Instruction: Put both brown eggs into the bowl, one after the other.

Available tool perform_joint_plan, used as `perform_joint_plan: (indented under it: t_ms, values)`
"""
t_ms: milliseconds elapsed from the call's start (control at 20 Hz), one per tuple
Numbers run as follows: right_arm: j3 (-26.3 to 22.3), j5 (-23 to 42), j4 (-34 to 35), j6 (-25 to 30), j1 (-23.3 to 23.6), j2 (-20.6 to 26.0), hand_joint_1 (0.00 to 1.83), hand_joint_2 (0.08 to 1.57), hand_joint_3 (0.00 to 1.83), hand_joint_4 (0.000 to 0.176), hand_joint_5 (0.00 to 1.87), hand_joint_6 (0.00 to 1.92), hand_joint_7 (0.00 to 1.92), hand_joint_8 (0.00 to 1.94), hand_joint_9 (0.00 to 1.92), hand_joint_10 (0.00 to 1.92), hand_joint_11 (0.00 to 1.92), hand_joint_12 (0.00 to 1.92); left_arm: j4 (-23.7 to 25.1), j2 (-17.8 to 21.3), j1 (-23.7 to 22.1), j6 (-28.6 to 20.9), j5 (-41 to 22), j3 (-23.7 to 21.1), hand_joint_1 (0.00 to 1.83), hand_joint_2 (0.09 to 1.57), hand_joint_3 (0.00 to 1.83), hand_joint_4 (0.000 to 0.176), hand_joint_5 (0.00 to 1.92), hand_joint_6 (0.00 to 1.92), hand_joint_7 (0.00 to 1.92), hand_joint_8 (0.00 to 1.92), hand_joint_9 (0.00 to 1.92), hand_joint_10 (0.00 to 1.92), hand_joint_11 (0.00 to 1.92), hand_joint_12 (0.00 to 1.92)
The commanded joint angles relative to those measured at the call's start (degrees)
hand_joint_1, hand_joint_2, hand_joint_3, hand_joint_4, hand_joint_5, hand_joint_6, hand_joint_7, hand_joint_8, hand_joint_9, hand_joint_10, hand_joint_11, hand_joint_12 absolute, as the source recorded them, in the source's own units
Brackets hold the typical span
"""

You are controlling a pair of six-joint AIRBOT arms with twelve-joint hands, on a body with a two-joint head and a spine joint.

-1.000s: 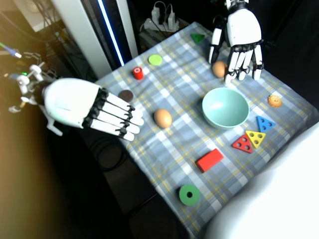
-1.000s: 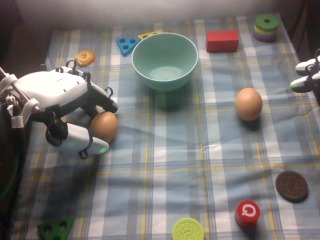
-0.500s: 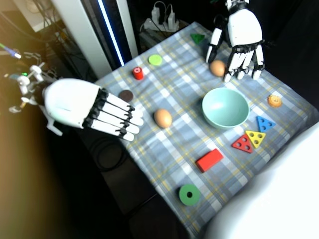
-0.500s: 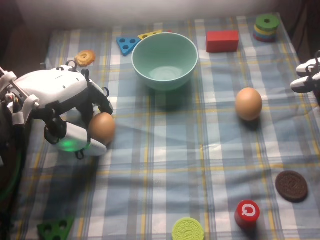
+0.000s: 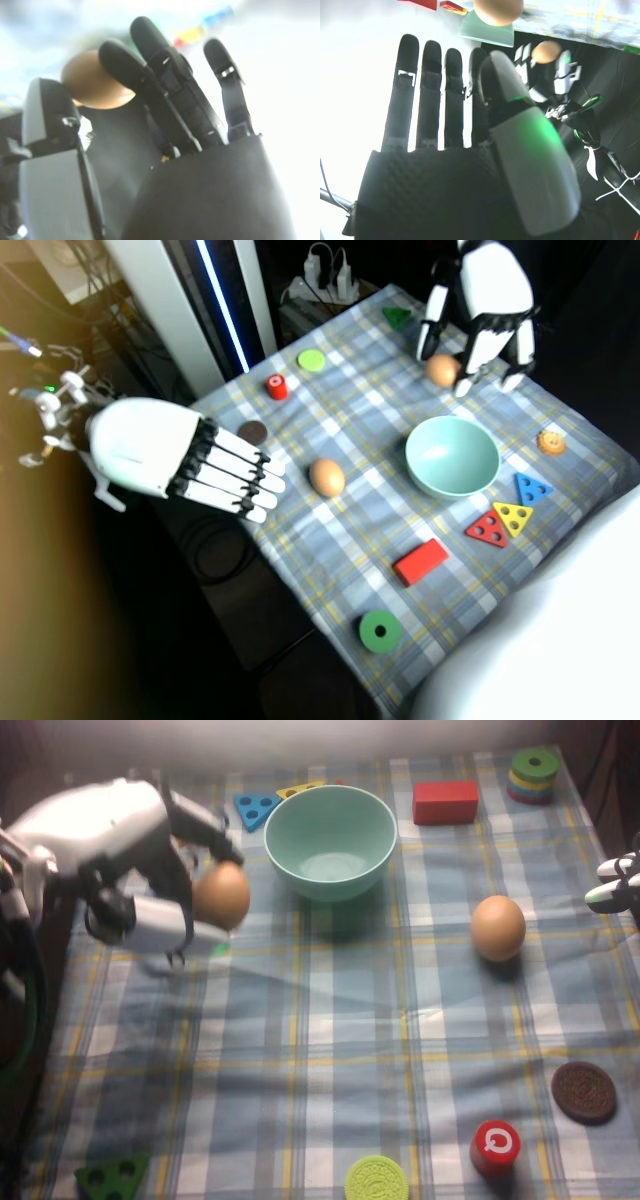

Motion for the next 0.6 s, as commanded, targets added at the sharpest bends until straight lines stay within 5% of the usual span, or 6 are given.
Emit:
perform_joint_plan:
  t_ms: [0, 150, 250, 350, 450, 550]
  values:
    - [0.27, 6.86, 1.29, 0.2, 0.24, 0.03, 1.08, 1.38, 0.0, 0.0, 0.67, 0.0, 0.66, 0.01, 0.69, 0.02, 0.5, 0.53, 1.57, -0.26, -1.85, -0.71, -7.77, 0.77, 1.13, 1.1, 0.0, 0.0, 0.99, 0.92, 1.26, 0.27, 1.28, 0.01, 0.32, 0.47]
    - [0.69, 6.86, 1.28, 0.2, 0.24, -0.34, 1.12, 1.36, 0.0, 0.0, 0.67, 0.0, 0.67, 0.01, 0.69, 0.01, 0.5, 0.53, 1.7, -4.55, -7.88, -0.71, -5.07, 5.08, 1.27, 1.09, 0.0, 0.0, 0.93, 0.85, 1.15, 0.9, 1.23, 0.01, 0.31, 0.46]
    - [1.02, 6.86, 1.22, 0.2, 0.25, -0.62, 1.12, 1.36, 0.0, 0.0, 0.69, 0.0, 0.66, 0.0, 0.65, 0.0, 0.45, 0.47, 2.05, -9.05, -11.08, -0.71, -1.01, 9.17, 1.27, 1.07, 0.0, 0.0, 1.03, 0.82, 1.13, 0.78, 1.17, 0.0, 0.24, 0.44]
    - [1.35, 6.86, 0.91, 0.24, 0.25, -0.98, 1.17, 1.35, 0.0, 0.0, 0.71, 0.0, 0.68, 0.0, 0.72, 0.0, 0.49, 0.57, 1.59, -13.11, -12.87, -0.72, 3.04, 13.34, 1.11, 1.08, 0.0, 0.0, 1.05, 0.85, 1.39, 0.17, 1.3, 0.03, 0.3, 0.52]
    - [1.62, 6.85, 0.5, 0.29, 0.32, -1.27, 1.16, 1.35, 0.0, 0.0, 0.72, 0.0, 0.69, 0.0, 0.72, 0.0, 0.46, 0.58, -0.12, -16.53, -13.8, -0.73, 7.51, 17.64, 1.07, 1.09, 0.0, 0.079, 1.03, 0.89, 1.49, 0.08, 1.31, 0.01, 0.29, 0.7]
    - [1.79, 6.85, 0.37, 0.36, 0.43, -1.48, 1.16, 1.34, 0.0, 0.0, 0.71, 0.0, 0.66, 0.0, 0.69, 0.0, 0.47, 0.59, -1.79, -18.18, -13.6, -0.73, 9.55, 19.97, 1.09, 1.09, 0.0, 0.025, 1.05, 0.86, 1.5, 0.04, 1.28, 0.0, 0.26, 0.67]
